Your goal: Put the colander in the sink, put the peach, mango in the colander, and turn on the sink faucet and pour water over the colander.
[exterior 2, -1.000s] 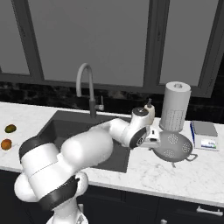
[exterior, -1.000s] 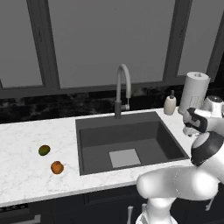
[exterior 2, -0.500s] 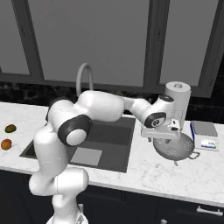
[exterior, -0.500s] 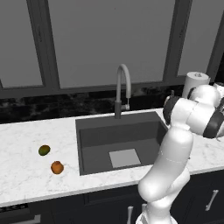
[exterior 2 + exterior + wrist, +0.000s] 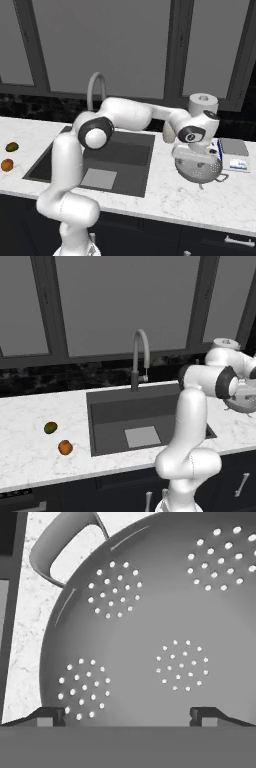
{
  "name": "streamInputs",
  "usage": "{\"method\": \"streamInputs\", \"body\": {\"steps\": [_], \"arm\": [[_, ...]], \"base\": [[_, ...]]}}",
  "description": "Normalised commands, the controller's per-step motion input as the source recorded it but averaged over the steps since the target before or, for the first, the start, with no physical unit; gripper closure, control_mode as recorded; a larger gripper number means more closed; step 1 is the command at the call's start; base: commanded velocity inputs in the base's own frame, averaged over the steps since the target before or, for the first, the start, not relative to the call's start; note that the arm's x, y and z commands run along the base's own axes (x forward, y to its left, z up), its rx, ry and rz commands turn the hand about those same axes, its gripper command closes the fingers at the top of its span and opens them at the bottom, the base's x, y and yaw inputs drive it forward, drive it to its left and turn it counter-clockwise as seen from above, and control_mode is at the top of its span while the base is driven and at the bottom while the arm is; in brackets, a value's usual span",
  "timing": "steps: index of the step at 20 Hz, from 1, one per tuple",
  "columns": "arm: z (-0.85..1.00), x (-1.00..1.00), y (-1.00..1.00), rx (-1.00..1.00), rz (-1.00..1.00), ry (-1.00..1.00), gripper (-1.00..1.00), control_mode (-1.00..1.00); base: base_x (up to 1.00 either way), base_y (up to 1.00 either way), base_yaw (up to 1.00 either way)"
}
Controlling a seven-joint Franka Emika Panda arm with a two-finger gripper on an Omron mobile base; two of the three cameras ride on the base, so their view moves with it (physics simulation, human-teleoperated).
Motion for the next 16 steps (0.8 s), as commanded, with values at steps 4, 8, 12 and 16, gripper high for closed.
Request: {"method": "streamInputs", "body": {"steps": [4, 8, 12, 16], "arm": [[-0.19, -0.51, 0.46, -0.1, 0.0, 0.0, -1.0, -1.0], [-0.14, -0.52, 0.64, -0.15, 0.0, 0.0, -1.0, -1.0], [-0.11, -0.07, 0.51, -0.15, 0.0, 0.0, -1.0, -1.0], [-0.19, 0.03, 0.23, -0.16, 0.0, -0.04, -1.0, -1.0]], "base": [[0.0, 0.0, 0.0], [0.0, 0.0, 0.0], [0.0, 0.0, 0.0], [0.0, 0.0, 0.0]]}}
